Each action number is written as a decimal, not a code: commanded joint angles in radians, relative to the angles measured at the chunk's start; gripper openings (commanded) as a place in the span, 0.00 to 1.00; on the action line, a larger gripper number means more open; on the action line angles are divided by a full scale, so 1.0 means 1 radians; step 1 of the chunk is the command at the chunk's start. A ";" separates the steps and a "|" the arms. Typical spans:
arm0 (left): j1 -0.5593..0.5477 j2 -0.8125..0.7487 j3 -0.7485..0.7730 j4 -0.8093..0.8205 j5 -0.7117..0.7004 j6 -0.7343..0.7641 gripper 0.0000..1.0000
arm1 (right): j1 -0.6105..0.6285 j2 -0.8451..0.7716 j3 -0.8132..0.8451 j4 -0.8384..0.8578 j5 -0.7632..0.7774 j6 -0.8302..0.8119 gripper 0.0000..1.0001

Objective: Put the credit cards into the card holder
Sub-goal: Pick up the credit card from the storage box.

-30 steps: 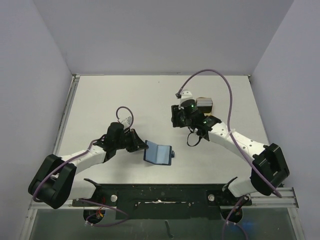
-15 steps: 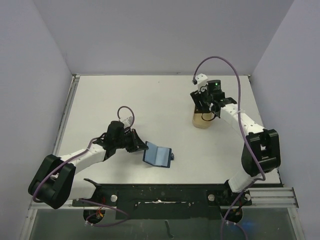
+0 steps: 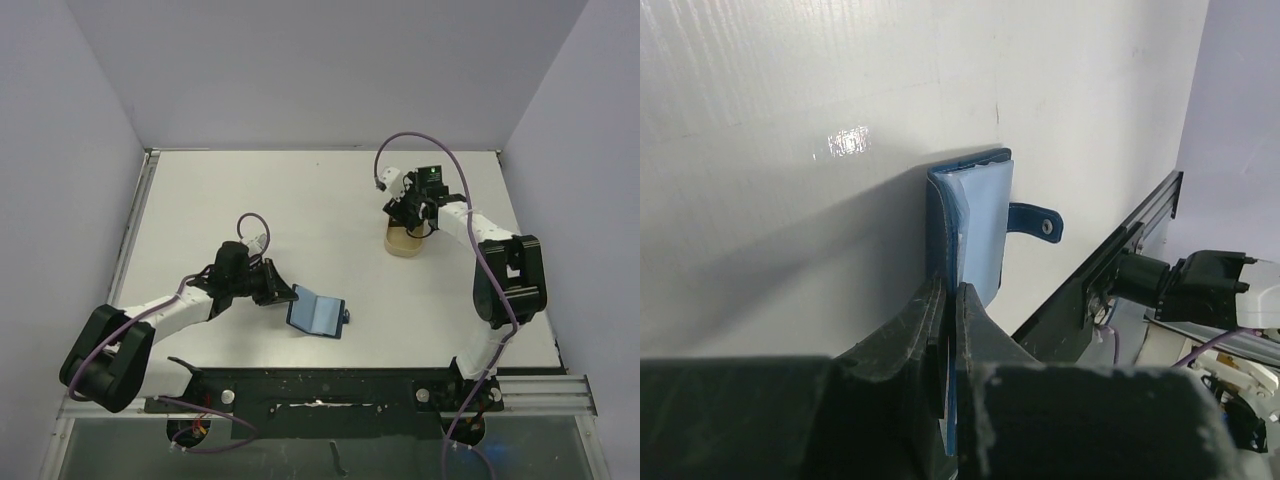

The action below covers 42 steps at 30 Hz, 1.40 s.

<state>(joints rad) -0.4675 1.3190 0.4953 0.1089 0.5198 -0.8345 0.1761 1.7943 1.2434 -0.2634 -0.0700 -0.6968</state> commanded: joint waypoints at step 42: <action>0.027 -0.038 -0.018 0.078 0.028 -0.028 0.00 | -0.012 -0.003 -0.095 0.338 0.065 -0.248 0.39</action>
<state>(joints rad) -0.4477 1.3148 0.4755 0.1204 0.5358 -0.8574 0.1761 1.8454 1.1194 0.0128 -0.0109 -0.9352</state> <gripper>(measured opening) 0.031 0.412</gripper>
